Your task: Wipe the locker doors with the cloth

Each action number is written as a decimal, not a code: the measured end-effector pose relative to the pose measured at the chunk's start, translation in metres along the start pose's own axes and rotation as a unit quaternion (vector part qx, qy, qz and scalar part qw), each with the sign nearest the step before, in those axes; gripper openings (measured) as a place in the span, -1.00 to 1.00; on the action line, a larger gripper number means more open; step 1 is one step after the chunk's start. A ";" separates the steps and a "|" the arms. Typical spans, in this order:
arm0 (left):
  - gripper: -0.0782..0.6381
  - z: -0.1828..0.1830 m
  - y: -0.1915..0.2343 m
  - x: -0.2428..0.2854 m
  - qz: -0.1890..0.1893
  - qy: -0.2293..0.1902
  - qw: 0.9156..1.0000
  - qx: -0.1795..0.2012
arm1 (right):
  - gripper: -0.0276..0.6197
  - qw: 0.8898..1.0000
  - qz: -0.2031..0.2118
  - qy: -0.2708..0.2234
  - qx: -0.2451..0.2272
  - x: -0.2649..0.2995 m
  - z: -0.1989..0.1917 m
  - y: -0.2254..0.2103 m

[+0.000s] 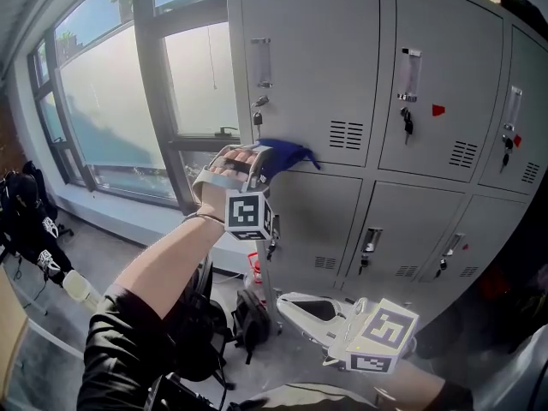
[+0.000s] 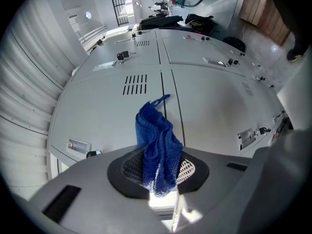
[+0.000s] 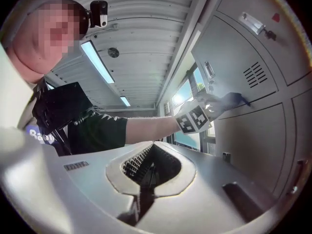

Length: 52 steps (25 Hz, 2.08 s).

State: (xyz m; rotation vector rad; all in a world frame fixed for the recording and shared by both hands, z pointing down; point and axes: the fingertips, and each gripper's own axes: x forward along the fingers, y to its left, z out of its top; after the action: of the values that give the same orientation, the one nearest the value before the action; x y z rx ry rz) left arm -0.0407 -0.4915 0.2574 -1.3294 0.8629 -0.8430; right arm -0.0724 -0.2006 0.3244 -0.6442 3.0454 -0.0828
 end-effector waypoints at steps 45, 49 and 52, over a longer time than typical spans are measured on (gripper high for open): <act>-0.52 0.064 0.322 -0.006 0.125 -0.041 0.991 0.038 | -0.90 0.997 -0.051 -0.063 -0.015 -0.061 0.037 -0.017; -0.52 0.058 0.351 0.009 0.138 -0.029 0.989 0.053 | -0.90 0.996 -0.061 -0.062 -0.016 -0.064 0.040 -0.024; -0.52 0.051 0.365 0.021 0.142 -0.018 0.989 0.048 | -0.90 0.996 -0.065 -0.060 -0.019 -0.062 0.042 -0.026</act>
State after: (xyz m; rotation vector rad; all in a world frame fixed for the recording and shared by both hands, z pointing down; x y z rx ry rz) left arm 0.0224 -0.4658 -0.1056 -1.1043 0.9448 -0.6276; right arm -0.0031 -0.2012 0.2849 -0.8185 2.8944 0.0118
